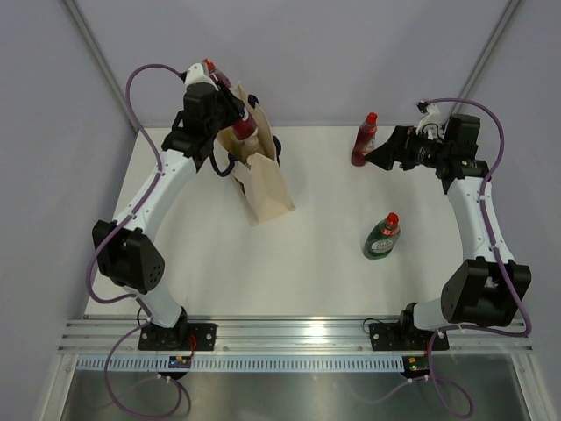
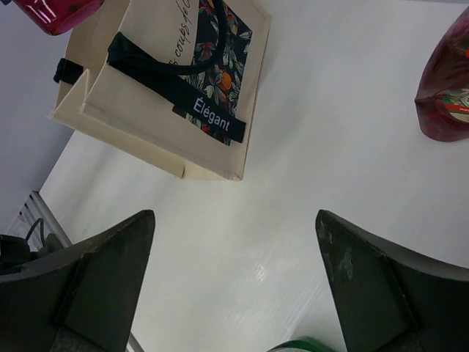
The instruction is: Place the personal care products into the canvas bag
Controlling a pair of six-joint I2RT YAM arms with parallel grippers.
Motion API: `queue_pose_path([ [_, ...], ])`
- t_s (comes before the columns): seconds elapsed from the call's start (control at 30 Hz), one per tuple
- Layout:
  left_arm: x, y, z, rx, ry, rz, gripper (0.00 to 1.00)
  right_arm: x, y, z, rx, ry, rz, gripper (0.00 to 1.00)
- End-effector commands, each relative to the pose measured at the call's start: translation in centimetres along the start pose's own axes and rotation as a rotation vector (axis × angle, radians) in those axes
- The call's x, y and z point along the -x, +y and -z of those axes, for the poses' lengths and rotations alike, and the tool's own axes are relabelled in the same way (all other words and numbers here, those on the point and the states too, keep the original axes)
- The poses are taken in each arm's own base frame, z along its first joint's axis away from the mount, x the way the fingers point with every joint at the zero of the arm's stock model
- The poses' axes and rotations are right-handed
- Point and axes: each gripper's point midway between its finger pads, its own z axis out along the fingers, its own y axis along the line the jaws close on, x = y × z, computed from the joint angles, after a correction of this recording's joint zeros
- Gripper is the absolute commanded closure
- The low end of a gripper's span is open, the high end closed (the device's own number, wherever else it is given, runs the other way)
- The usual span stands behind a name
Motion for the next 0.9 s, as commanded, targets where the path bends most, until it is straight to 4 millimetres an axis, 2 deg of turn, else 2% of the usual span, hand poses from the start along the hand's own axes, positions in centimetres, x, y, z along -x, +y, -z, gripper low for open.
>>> queue_pose_path([
  [0.0,3.2,-2.0,-1.7,-0.062,-0.080,0.047,1.00,-0.1,-0.5,0.0,-0.003,-0.004,0.040,0.00],
  [0.13,0.4,-1.1,-3.1,-0.049,0.003,0.027,1.00,-0.9,-1.7,-0.5,-0.020,0.027,0.055,0.00],
  [0.27,-1.5,-0.5,-3.1,-0.053,0.049,0.031,0.99,-1.9,-3.4,-1.0,-0.035,0.078,0.098,0.01],
  [0.37,-3.1,-0.4,-2.7,-0.071,0.095,0.036,0.94,-2.9,-3.9,-1.6,0.019,0.125,0.149,0.00],
  [0.47,-4.6,-0.3,-2.3,-0.091,0.136,0.045,0.84,-3.2,-5.3,-2.6,0.021,0.151,0.153,0.01],
  [0.57,-5.5,-0.2,-1.9,-0.110,0.159,0.050,0.70,-2.9,-6.9,-3.6,0.008,0.157,0.163,0.01],
  [0.6,-5.7,-0.1,-1.8,-0.108,0.168,0.050,0.61,-2.6,-7.6,-4.1,0.000,0.158,0.161,0.00],
  [0.63,-5.9,0.0,-1.7,-0.105,0.177,0.049,0.46,-2.4,-8.0,-4.4,-0.010,0.155,0.142,0.01],
  [0.67,-6.0,0.0,-1.7,-0.104,0.181,0.046,0.41,-1.8,-8.9,-4.8,-0.041,0.141,0.144,0.01],
  [0.7,-6.2,0.2,-1.6,-0.098,0.190,0.042,0.30,-1.4,-9.6,-5.3,-0.061,0.135,0.106,0.01],
  [0.83,-5.7,0.1,-1.3,-0.099,0.185,0.012,0.13,0.4,-13.5,-6.9,-0.229,0.072,0.002,0.01],
  [0.87,-5.4,-0.1,-1.1,-0.107,0.181,-0.006,0.08,1.5,-15.2,-7.0,-0.325,0.035,0.010,0.00],
])
